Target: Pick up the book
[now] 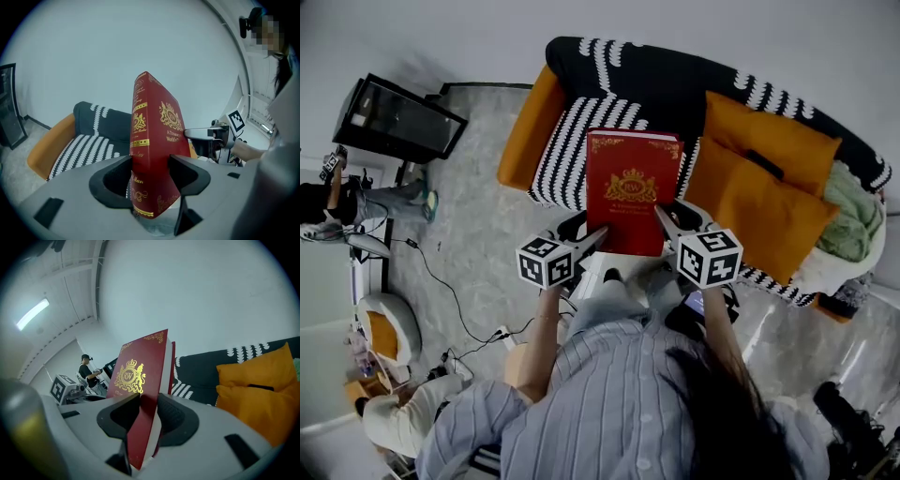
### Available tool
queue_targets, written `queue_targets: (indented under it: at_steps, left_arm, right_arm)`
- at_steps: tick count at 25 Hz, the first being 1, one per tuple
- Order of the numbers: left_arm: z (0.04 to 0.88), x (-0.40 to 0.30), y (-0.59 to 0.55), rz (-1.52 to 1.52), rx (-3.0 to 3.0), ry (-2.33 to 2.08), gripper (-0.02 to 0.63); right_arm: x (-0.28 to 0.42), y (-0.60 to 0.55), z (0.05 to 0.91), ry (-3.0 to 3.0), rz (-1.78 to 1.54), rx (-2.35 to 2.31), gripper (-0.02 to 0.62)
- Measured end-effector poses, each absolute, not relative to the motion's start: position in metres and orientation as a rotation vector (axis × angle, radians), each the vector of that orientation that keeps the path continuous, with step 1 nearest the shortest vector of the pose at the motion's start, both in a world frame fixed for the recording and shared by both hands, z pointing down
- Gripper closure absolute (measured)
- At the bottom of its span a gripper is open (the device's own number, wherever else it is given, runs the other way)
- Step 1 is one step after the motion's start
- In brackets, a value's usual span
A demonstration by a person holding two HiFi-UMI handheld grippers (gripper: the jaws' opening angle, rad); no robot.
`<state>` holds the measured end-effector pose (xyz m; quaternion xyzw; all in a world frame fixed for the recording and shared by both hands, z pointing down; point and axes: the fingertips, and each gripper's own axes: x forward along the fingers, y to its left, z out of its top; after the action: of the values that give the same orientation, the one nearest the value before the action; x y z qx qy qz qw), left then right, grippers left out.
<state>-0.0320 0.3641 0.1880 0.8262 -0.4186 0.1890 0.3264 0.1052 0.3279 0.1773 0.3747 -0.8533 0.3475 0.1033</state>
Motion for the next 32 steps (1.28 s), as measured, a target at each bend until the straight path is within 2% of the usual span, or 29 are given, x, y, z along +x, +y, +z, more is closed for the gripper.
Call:
queue_targets:
  at_steps: [10,32]
  left_arm:
    - [0.192,-0.056,0.377,0.489,2.185,-1.073,0.341]
    - [0.192,-0.172,0.46,0.425,2.264,-0.973,0.341]
  right_arm:
    - [0.082,0.343,0.178,-2.501,1.014,1.131,0.471]
    - [-0.033,0.438,0.167,-2.437,0.927,1.259,0.471]
